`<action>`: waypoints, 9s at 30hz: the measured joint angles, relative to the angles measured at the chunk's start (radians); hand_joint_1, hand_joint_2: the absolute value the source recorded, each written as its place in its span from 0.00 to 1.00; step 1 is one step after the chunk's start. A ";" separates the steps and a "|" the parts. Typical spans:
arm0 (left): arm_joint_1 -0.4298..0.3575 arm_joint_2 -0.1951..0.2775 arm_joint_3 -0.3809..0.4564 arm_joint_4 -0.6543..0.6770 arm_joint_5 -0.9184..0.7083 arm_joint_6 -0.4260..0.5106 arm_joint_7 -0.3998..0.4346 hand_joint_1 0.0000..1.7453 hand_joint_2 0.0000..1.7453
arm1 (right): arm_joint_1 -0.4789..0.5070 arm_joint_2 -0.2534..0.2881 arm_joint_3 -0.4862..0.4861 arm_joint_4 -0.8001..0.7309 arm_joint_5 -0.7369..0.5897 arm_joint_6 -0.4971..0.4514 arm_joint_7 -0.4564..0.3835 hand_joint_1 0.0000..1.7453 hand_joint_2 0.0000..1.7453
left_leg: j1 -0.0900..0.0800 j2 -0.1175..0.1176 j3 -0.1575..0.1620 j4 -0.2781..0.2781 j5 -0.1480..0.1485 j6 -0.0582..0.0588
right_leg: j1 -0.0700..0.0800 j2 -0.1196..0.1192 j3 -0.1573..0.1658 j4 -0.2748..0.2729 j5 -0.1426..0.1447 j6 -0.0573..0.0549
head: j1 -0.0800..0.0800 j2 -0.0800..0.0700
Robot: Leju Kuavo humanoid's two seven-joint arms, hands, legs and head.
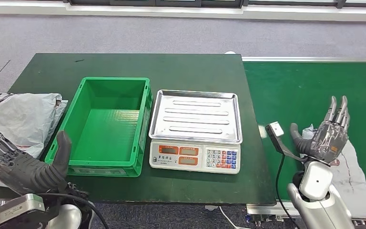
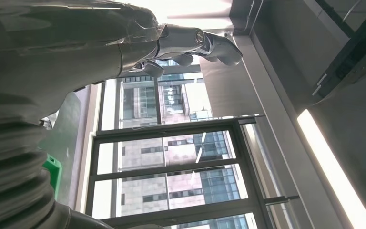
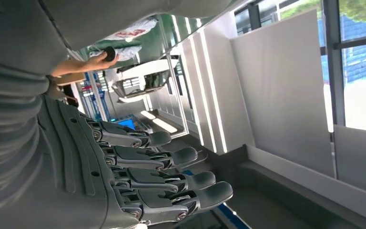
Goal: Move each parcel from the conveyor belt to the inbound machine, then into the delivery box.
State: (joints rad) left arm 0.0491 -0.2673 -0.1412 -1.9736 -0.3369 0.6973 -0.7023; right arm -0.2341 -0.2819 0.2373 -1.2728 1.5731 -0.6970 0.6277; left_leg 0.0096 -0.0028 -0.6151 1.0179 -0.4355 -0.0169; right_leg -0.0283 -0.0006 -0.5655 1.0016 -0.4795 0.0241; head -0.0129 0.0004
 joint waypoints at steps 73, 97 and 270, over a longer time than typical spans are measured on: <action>0.005 -0.004 0.031 -0.007 -0.074 0.000 0.000 0.00 1.00 | -0.191 0.136 -0.462 0.920 -0.017 0.040 -0.323 1.00 1.00 | 0.000 -0.001 0.001 0.000 0.000 0.000 | 0.000 -0.001 0.001 0.000 0.000 0.000 | 0.000 0.000; 0.003 -0.004 0.031 -0.002 -0.071 0.000 0.000 0.00 1.00 | -0.294 0.271 -0.754 0.885 -0.665 0.094 -1.292 1.00 1.00 | 0.000 0.005 0.003 0.000 0.002 0.000 | 0.000 0.005 0.000 0.002 0.003 -0.001 | 0.000 0.000; -0.405 0.010 -0.108 0.688 -0.290 -0.027 0.062 0.00 1.00 | -0.175 0.652 -0.275 -0.159 -0.864 -0.002 -1.318 0.00 1.00 | 0.001 -0.002 -0.001 0.001 0.004 -0.001 | 0.001 -0.001 -0.003 0.001 0.004 -0.002 | 0.000 0.000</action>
State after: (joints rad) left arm -0.3563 -0.2572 -0.2494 -1.2860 -0.6267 0.6704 -0.6402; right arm -0.4090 0.3705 -0.0373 -1.4319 0.7091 -0.6988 -0.6898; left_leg 0.0106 -0.0045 -0.6158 1.0188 -0.4313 -0.0183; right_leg -0.0278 -0.0018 -0.5683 1.0022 -0.4756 0.0220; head -0.0133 0.0004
